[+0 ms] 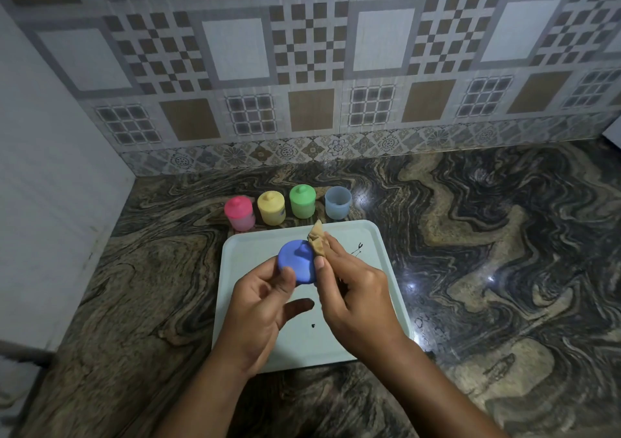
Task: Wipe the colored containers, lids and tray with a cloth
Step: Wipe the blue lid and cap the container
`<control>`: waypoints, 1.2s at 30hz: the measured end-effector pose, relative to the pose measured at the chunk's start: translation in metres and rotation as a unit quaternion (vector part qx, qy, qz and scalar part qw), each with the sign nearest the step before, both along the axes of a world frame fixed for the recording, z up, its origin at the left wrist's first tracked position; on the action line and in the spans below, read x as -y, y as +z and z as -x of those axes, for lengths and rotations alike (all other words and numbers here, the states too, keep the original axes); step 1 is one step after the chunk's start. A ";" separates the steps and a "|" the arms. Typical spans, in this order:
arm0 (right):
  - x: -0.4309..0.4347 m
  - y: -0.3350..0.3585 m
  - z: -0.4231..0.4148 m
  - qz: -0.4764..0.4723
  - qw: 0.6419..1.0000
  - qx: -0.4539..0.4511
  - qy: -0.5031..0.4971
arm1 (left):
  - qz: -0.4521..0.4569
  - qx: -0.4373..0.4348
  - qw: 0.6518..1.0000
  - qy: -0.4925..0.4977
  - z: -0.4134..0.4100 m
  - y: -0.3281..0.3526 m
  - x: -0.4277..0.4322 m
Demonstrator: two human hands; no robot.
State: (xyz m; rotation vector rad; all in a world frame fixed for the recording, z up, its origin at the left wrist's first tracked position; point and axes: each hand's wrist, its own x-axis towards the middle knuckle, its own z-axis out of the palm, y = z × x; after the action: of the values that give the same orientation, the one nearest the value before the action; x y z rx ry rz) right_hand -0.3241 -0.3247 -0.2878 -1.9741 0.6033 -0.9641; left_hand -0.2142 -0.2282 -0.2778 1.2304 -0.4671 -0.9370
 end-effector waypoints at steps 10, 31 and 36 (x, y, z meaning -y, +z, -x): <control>-0.002 0.000 0.001 0.000 1.000 -0.005 0.015 | -0.025 -0.050 0.998 0.033 -0.002 0.001 0.002; -0.003 0.006 0.001 -0.036 0.999 0.012 0.028 | 0.012 -0.027 0.999 0.016 -0.001 0.004 0.000; -0.001 0.000 -0.001 -0.043 0.999 0.009 0.029 | -0.028 -0.052 0.998 0.030 -0.001 0.007 0.004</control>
State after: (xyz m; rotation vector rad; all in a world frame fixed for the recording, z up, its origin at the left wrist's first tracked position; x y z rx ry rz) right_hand -0.3230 -0.3235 -0.2881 -1.8956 0.5650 -0.9043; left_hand -0.2132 -0.2319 -0.2703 1.2332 -0.3207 -0.9631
